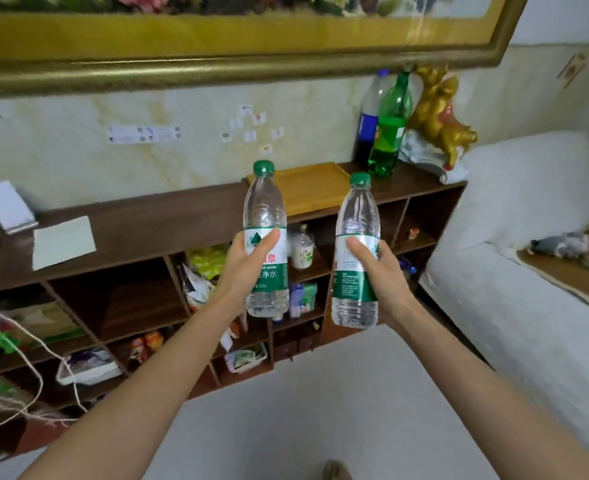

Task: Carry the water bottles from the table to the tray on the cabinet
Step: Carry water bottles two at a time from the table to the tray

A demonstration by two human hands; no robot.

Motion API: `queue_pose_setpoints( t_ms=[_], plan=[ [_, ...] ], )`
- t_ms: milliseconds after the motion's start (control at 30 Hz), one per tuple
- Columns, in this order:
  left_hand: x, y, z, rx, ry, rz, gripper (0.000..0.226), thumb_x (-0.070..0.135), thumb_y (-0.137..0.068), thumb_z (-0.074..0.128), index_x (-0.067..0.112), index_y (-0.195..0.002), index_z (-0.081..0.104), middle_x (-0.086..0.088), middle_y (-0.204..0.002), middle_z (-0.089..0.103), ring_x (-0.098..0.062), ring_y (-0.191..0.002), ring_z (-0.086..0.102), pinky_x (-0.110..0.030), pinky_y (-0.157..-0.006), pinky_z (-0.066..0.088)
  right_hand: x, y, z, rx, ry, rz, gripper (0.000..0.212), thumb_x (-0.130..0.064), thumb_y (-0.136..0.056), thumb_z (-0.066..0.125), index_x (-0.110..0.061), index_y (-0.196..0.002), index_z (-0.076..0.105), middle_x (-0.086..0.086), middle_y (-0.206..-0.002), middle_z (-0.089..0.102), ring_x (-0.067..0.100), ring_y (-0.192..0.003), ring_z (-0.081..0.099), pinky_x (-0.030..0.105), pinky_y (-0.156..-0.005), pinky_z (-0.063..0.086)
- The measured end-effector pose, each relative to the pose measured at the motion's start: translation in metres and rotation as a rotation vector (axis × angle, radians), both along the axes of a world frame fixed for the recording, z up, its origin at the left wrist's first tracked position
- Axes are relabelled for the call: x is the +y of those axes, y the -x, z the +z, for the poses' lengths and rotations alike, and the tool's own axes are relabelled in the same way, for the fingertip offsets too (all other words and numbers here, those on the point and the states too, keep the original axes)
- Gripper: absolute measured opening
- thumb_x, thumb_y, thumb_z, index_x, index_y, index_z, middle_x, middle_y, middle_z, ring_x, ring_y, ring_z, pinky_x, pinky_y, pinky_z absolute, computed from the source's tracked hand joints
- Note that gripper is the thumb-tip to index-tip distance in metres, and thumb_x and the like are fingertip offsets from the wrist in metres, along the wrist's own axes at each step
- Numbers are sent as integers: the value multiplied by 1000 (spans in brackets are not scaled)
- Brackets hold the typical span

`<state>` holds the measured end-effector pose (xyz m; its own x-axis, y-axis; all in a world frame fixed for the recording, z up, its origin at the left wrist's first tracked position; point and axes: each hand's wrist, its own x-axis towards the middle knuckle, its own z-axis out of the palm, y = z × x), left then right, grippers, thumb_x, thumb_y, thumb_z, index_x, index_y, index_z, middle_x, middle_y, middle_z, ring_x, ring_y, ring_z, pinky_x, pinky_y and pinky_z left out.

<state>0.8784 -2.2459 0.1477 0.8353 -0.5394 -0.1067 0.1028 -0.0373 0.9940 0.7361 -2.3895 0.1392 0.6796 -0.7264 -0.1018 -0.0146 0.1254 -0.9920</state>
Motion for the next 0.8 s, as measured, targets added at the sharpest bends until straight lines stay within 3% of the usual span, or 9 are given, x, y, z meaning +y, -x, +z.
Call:
queue_pose_setpoints(
  t_ms=[100,233,400,500,667,800],
  plan=[
    [-52,-44,11,-46,13,135,38,40,-88,66,19,-116,52,2,-95,68,-8,-76,67,-18,-52,51,-67,-54,11,18,37,92,40,-39,-89,63,-25,-123,48,4,-111,66,18,-93,69,33,-73,57],
    [-111,-106,14,-12,41,206,38,35,-84,71,22,-113,50,2,-101,68,-14,-89,68,-32,-72,55,-139,-125,23,49,128,183,51,-45,-85,67,-28,-130,48,0,-118,65,19,-103,66,42,-88,55],
    [-169,-190,13,-100,54,234,39,22,-80,77,22,-113,56,5,-103,69,-9,-90,67,-25,-70,52,-201,-211,27,56,196,212,37,-38,-85,69,-24,-118,57,-4,-102,70,13,-91,68,25,-69,52],
    [-201,-244,10,-179,17,211,45,20,-77,79,23,-115,57,6,-106,67,-6,-92,65,-25,-73,52,-234,-264,25,72,258,183,37,-36,-82,72,-26,-113,55,-9,-96,68,8,-89,66,25,-72,51],
    [-262,-329,-2,-163,-21,174,59,18,-76,79,21,-129,54,2,-128,62,-17,-113,59,-36,-90,50,-291,-343,17,130,241,174,49,-27,-78,77,-25,-119,50,-1,-118,64,18,-109,62,37,-93,51],
    [-305,-366,-20,-123,-49,155,61,16,-76,79,25,-130,53,5,-127,62,-11,-111,59,-33,-91,51,-328,-390,5,204,303,227,69,-26,-79,77,-22,-137,40,0,-138,53,18,-126,52,30,-97,43]
  ],
)
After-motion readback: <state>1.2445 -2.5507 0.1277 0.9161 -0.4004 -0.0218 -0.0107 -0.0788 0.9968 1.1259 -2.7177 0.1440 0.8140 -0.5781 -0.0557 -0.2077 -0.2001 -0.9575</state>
